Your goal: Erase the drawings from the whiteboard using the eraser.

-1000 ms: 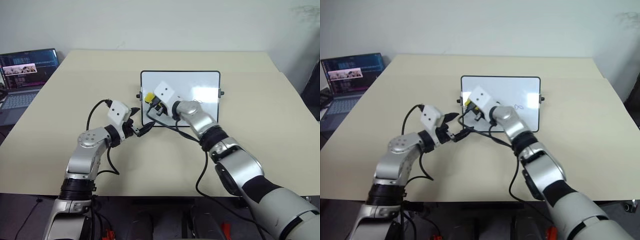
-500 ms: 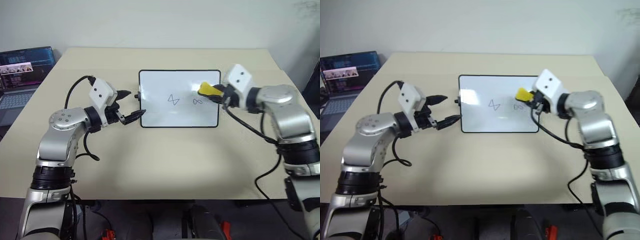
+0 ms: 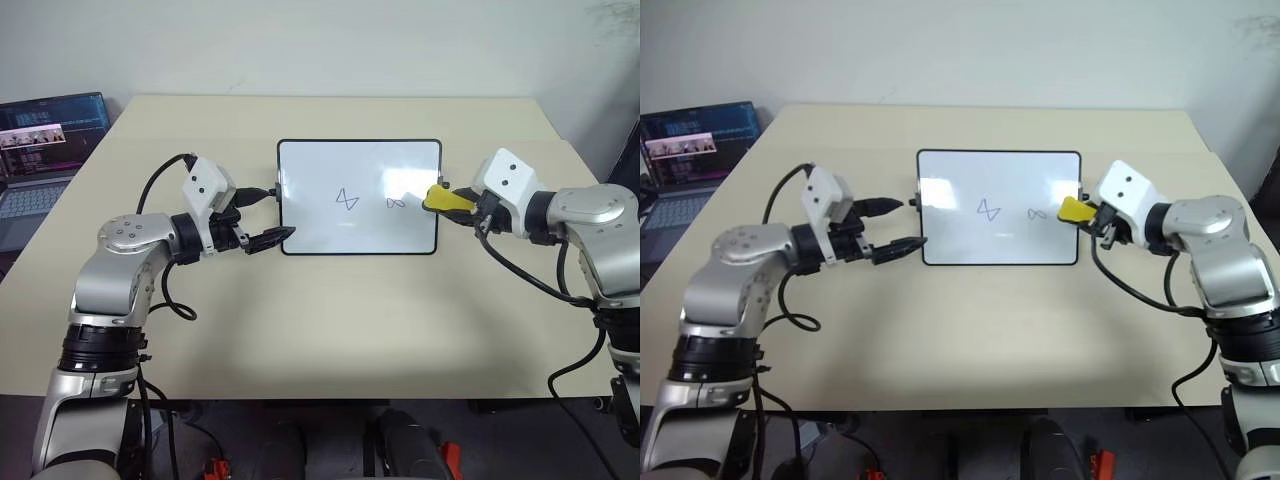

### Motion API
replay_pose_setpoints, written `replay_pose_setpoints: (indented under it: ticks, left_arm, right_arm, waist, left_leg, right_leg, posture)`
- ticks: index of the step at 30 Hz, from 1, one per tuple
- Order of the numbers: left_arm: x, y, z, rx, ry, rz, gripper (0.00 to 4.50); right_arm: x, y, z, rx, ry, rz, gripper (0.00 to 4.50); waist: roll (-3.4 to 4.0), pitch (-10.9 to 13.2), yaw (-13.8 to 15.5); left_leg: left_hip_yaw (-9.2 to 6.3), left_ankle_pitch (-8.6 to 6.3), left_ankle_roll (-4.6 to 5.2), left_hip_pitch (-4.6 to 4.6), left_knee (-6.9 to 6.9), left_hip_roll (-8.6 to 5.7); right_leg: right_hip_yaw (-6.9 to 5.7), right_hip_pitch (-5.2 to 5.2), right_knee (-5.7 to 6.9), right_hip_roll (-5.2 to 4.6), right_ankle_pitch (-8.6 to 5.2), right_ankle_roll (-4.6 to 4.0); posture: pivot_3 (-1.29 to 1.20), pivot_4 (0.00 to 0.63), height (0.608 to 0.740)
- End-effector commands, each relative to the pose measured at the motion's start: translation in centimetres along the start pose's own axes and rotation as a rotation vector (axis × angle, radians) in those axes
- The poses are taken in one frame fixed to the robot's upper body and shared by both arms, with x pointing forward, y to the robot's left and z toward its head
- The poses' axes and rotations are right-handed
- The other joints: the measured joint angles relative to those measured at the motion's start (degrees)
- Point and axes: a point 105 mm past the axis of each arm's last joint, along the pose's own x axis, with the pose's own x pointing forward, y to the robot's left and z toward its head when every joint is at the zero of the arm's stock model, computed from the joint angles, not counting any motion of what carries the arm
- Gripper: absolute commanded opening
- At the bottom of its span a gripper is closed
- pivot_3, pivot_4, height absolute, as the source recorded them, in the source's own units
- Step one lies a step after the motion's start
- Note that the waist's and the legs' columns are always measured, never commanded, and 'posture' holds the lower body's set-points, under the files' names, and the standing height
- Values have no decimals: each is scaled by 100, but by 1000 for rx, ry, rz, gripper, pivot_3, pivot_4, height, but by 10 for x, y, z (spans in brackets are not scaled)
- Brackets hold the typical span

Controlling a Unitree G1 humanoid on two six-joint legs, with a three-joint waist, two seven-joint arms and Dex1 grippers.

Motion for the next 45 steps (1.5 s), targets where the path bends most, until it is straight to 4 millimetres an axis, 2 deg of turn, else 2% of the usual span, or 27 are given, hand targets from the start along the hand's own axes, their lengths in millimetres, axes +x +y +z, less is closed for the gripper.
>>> replay_pose_setpoints:
  ticks: [1, 10, 36, 39, 45]
  left_arm:
    - [-14, 8, 14, 33, -24, 27, 4500]
    - [-27, 12, 20, 61, 1, 38, 4500]
    - [-30, 13, 20, 76, 16, 46, 4500]
    - [-30, 13, 19, 76, 17, 45, 4500]
    - [-28, 14, 18, 74, 17, 45, 4500]
  right_arm:
    - [-13, -9, 15, -34, -44, -46, 1123]
    - [-12, -17, 17, -27, -54, -54, 1123]
    - [-12, -18, 14, -29, -48, -41, 1123]
    - [-11, -19, 20, -30, -73, -44, 1123]
    - [11, -8, 69, -22, -247, -38, 1123]
  waist:
    - [0, 0, -1]
    - [-3, 2, 8]
    - [-3, 3, 7]
    - [-3, 3, 7]
    - [-2, 3, -28]
  left_leg:
    - [-1, 0, 0, 0, 0, 0]
    - [0, 0, 0, -1, 1, 0]
    - [0, 0, 0, 0, 2, 0]
    - [0, 0, 0, 0, 2, 0]
    - [1, 0, 0, 3, 3, 3]
  right_leg:
    - [0, 0, 0, 0, 0, 0]
    - [-1, 0, 0, 0, 0, 0]
    - [-1, 0, 1, 0, 0, -1]
    - [-1, 0, 2, 0, 0, -1]
    - [1, -1, 9, 2, 0, -1]
  posture:
    - [0, 150, 740]
    - [0, 150, 740]
    - [0, 150, 740]
    - [0, 150, 740]
    - [0, 150, 740]
